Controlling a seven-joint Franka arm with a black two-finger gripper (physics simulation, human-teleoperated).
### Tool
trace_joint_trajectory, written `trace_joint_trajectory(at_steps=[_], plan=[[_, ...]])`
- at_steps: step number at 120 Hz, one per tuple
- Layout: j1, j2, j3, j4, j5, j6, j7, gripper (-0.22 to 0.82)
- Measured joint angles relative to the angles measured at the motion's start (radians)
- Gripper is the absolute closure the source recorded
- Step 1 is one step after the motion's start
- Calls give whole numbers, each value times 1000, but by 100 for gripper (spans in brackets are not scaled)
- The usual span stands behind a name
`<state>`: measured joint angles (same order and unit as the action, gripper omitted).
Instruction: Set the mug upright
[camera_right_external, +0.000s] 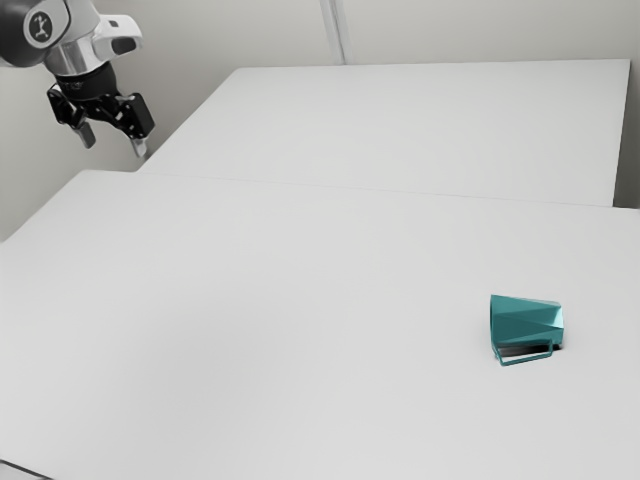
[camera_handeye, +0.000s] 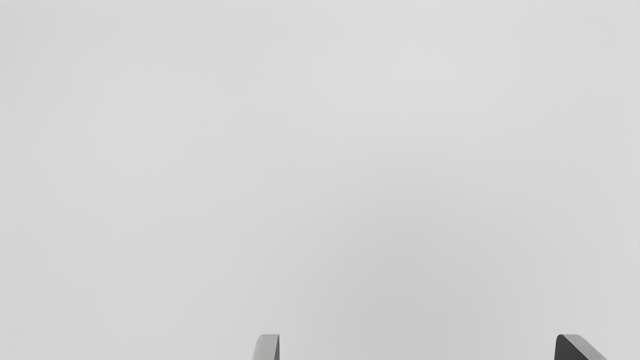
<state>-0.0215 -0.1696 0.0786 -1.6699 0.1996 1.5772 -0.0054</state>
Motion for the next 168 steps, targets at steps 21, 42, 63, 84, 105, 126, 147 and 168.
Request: trace_joint_trajectory(at_steps=[21,42,63,84,105,126,147,168], plan=[[3,-2,0,-14,-39,22,26,0],[2,28,0,-42,-75,78,45,0],[-50,103,-8,-86,-219,131,53,0],[-86,170,-77,-161,-397,208,17,0],[-135,288,-94,-190,-599,291,-32,0],[-163,378,-95,-199,-813,372,-80,0],[-234,459,-95,-193,-922,455,-116,0],[-302,535,-97,-169,-1024,532,-141,0]])
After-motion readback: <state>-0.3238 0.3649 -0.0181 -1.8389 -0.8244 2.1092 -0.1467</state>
